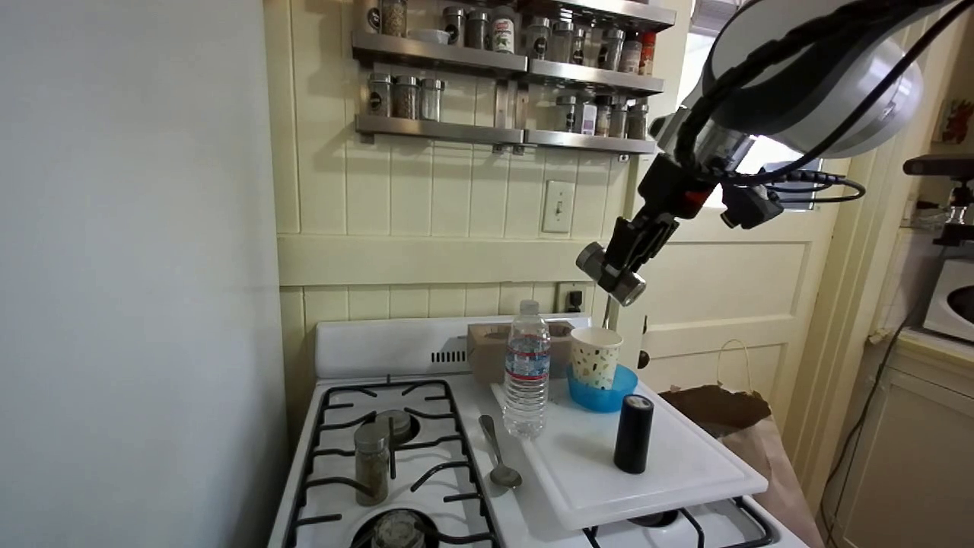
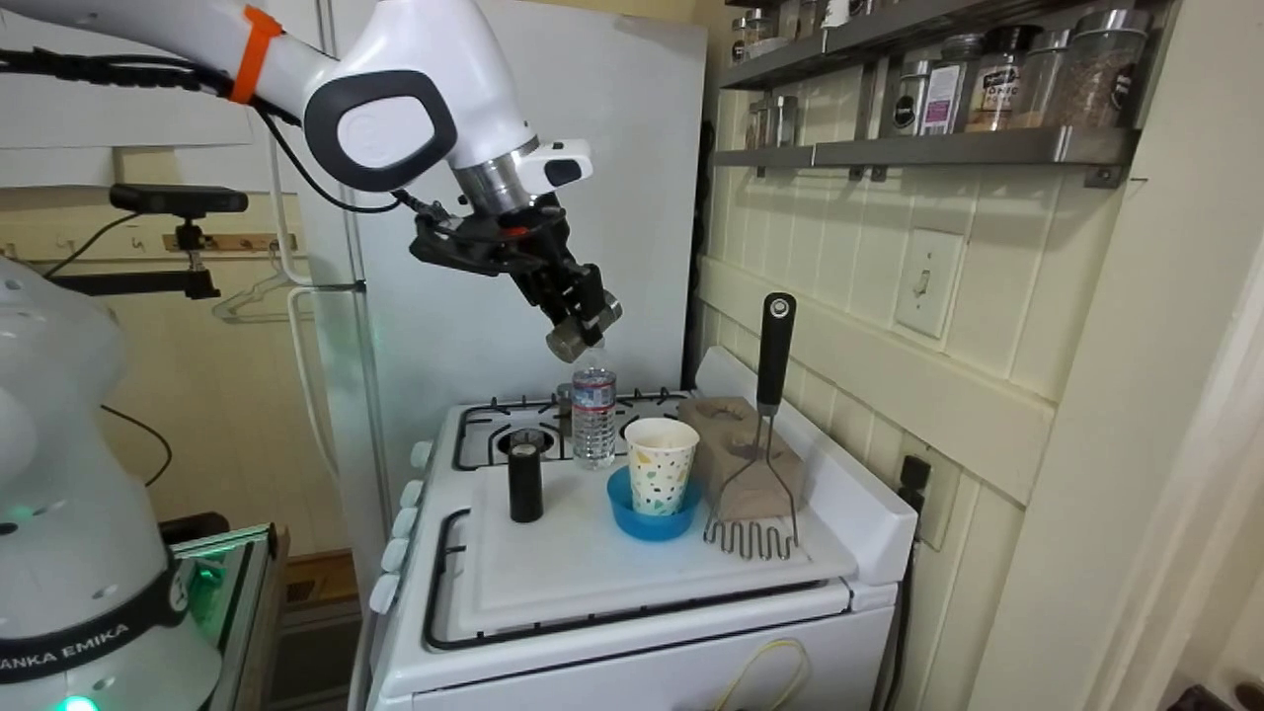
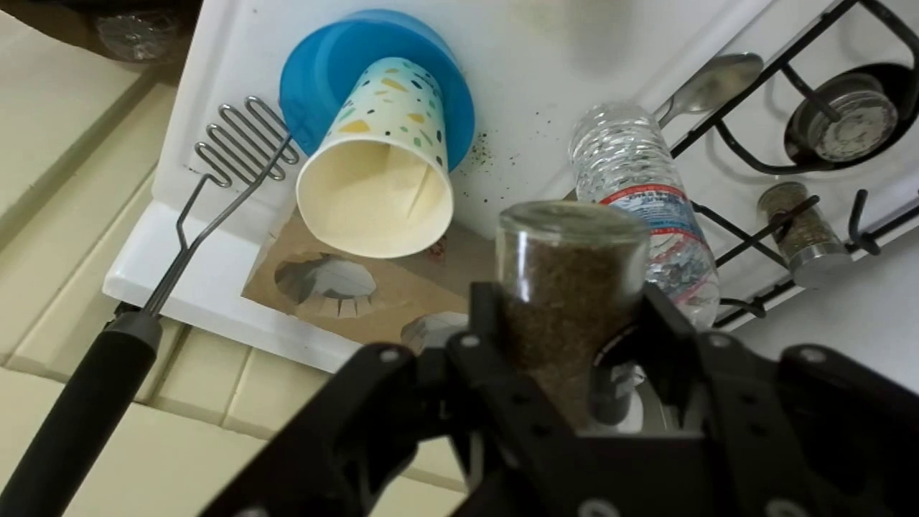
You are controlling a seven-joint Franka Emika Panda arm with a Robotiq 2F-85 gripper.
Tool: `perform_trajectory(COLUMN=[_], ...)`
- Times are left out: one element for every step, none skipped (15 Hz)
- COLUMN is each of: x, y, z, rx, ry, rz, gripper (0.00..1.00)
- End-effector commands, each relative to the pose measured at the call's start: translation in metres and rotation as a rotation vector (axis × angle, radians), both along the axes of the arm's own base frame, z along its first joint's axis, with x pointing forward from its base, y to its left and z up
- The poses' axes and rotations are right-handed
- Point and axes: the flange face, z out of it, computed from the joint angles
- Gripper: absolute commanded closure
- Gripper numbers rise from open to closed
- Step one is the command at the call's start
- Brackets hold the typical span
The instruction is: Pick up one bottle from the shelf and put it on the stove
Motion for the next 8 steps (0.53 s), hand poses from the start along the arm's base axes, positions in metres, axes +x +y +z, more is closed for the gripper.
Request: perform_trajectory(x=[0.001,0.002,0.003,0.004,0.005,0.007,0.008,0.010], y=[0.000,0.000,0.000,0.000,0.000,-0.001,-0.001,-0.002], z=[0.000,-0.001,-0.003,-0.004,-0.005,-0.008,-0.011,-0.014], rx=[-0.004,-0.016,-0.027,-0.034,-0.037,-0.047,-0.050,-0.051], ry=[0.005,0.011,0.019,0.026,0.034,0.044,0.053,0.062], rz=[-0.007,-0.014,-0.019,-0.021,-0.022,-0.028,-0.030,-0.035], gripper=[0.75,0.75,0.75,0.75,0.75,0.75,0.75,0.75])
